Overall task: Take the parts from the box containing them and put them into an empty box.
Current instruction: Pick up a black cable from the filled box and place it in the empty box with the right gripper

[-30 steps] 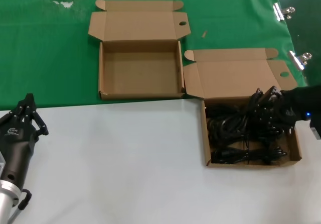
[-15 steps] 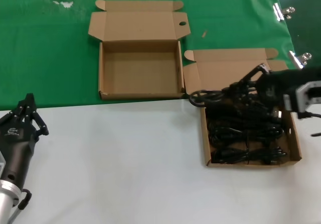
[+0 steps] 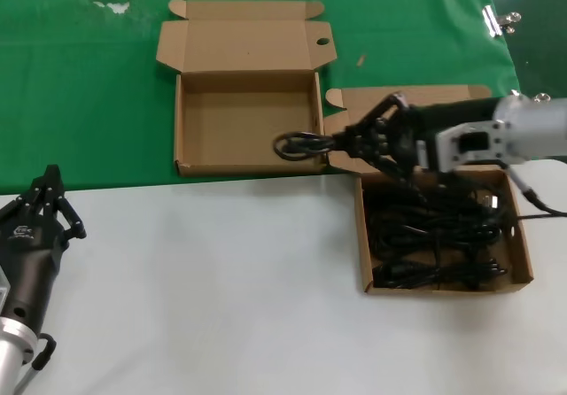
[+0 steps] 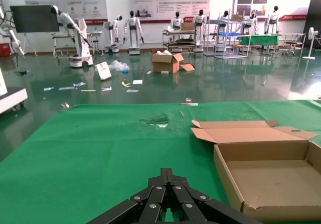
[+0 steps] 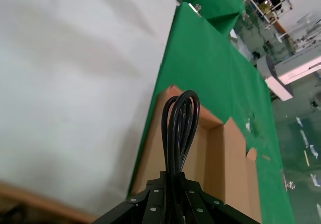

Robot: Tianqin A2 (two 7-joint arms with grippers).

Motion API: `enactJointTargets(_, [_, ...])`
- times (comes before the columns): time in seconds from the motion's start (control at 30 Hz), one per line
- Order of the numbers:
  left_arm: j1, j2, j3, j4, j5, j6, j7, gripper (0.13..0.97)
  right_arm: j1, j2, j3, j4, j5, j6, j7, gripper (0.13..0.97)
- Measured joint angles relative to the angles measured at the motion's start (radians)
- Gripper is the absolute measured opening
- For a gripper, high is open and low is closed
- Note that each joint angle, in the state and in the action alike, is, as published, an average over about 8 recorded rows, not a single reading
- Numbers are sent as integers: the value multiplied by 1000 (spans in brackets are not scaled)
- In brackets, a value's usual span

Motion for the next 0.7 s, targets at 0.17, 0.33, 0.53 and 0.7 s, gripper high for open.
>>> enactJointTargets(0.17, [0,0,0,0,0,0,0,140,54,-75,-24,-87,-14,32,-29,171])
enactJointTargets(0.33, [0,0,0,0,0,0,0,140,113,-158,-38,-211,-20,69,-86,171])
enactJointTargets(0.53, [0,0,0,0,0,0,0,140,202,-273,-35,-424,-14,119,-190,171])
enactJointTargets(0.7, [0,0,0,0,0,0,0,140,286,-368,-12,-634,2,170,-307,171])
